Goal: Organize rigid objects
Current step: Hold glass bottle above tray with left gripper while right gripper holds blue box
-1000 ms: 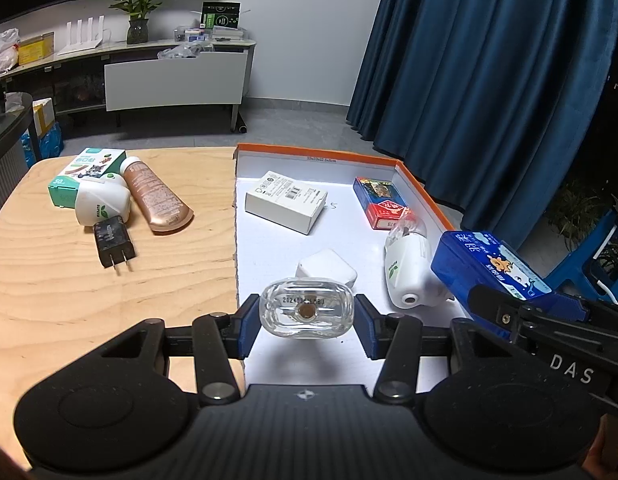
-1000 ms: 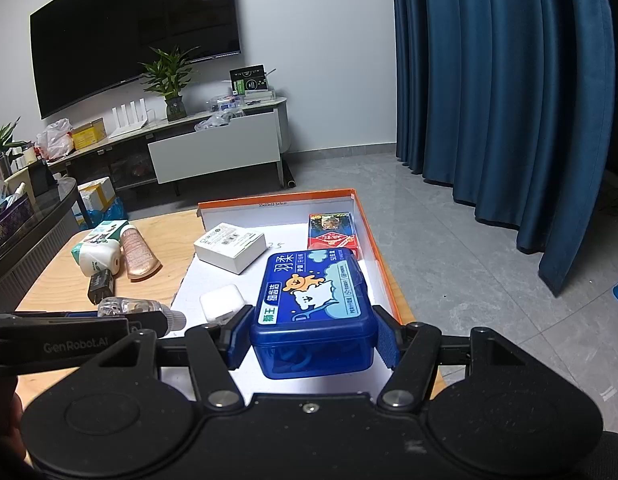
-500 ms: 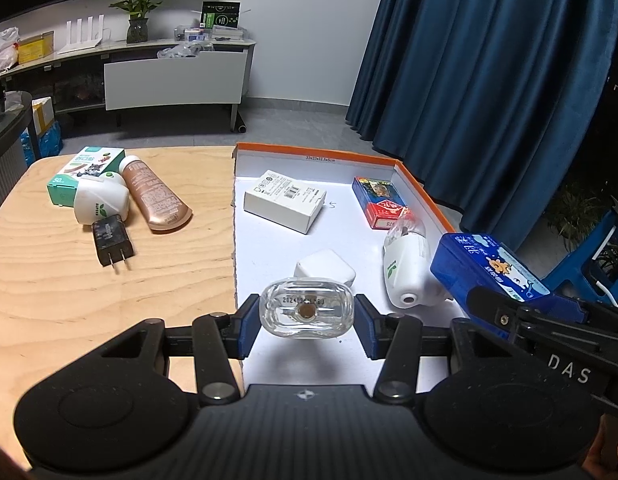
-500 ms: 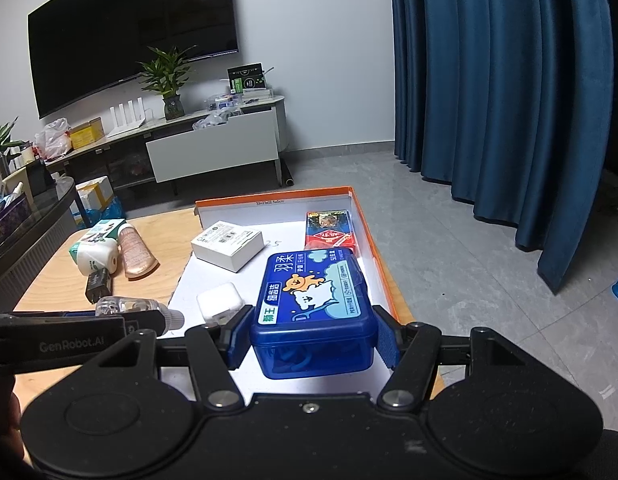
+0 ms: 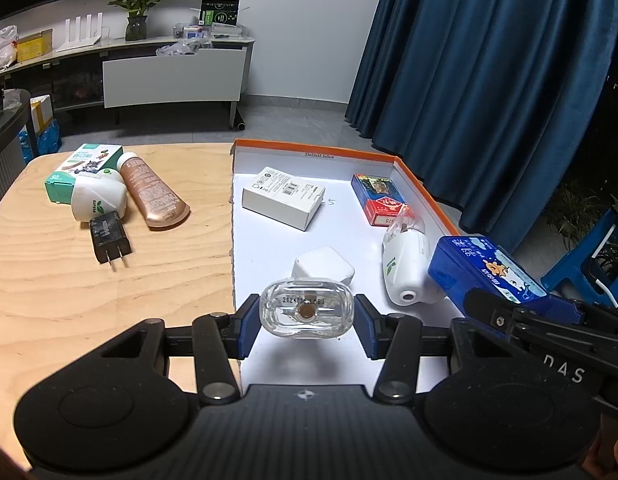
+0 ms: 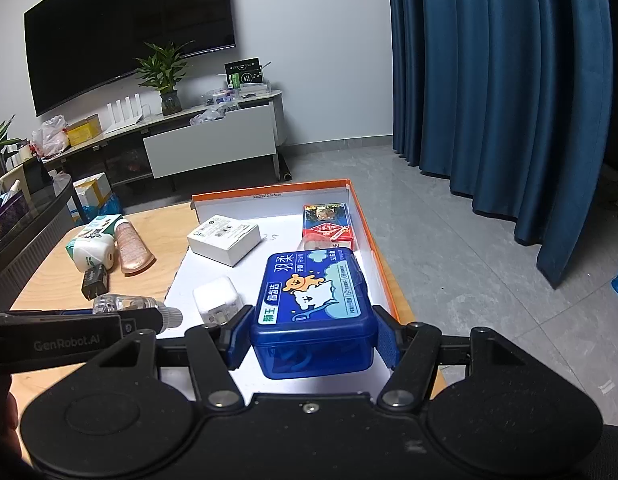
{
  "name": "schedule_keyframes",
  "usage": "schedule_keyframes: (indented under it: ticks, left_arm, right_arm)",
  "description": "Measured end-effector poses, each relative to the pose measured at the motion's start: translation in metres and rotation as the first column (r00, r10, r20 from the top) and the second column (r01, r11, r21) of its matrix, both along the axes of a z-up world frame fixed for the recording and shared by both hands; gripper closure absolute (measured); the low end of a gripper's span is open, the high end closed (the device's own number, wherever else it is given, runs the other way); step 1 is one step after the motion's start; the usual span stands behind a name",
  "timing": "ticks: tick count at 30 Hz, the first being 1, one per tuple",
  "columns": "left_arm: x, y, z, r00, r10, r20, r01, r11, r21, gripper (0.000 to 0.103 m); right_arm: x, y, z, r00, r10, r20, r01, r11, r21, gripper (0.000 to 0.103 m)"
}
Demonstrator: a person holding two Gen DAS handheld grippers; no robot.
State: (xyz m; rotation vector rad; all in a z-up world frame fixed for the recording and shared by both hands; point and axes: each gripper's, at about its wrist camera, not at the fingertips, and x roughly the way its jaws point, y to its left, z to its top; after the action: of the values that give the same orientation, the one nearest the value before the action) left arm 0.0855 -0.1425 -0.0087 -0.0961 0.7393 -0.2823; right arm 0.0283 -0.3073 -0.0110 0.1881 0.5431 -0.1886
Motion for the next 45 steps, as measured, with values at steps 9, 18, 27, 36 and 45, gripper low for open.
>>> schedule_keyframes:
  ticks: [9,18,27,36,45]
  left_arm:
    - [0.0001,0.0,-0.0009,1.0,-0.003,-0.001,0.003,1.0,0.002,0.053]
    - [0.0004,-0.0012,-0.0007,1.0,-0.003,-0.002,0.003,1.0,0.003,0.053]
    - [0.0004,-0.0016,-0.0005,1.0,-0.005,-0.002,0.005,1.0,0.004,0.053]
    - [0.0016,-0.0011,-0.0001,1.0,-0.007,-0.001,0.007,1.0,0.003,0.053]
    - [0.0023,-0.0014,-0.0011,1.0,-0.008,-0.004,0.008,1.0,0.002,0.053]
  right_arm:
    - [0.0018,0.0001,-0.0037,1.0,-0.008,-0.006,0.008,1.0,0.001,0.029]
    - [0.0022,0.0006,-0.0038,1.0,-0.011,-0.007,0.011,1.0,0.0,0.029]
    - [0.0025,0.0006,-0.0041,1.0,-0.009,-0.007,0.009,1.0,0.0,0.029]
    - [0.003,0.0004,-0.0042,1.0,-0.009,-0.006,0.009,1.0,0.001,0.029]
    - [0.003,0.0007,-0.004,1.0,-0.009,-0.007,0.009,1.0,0.0,0.029]
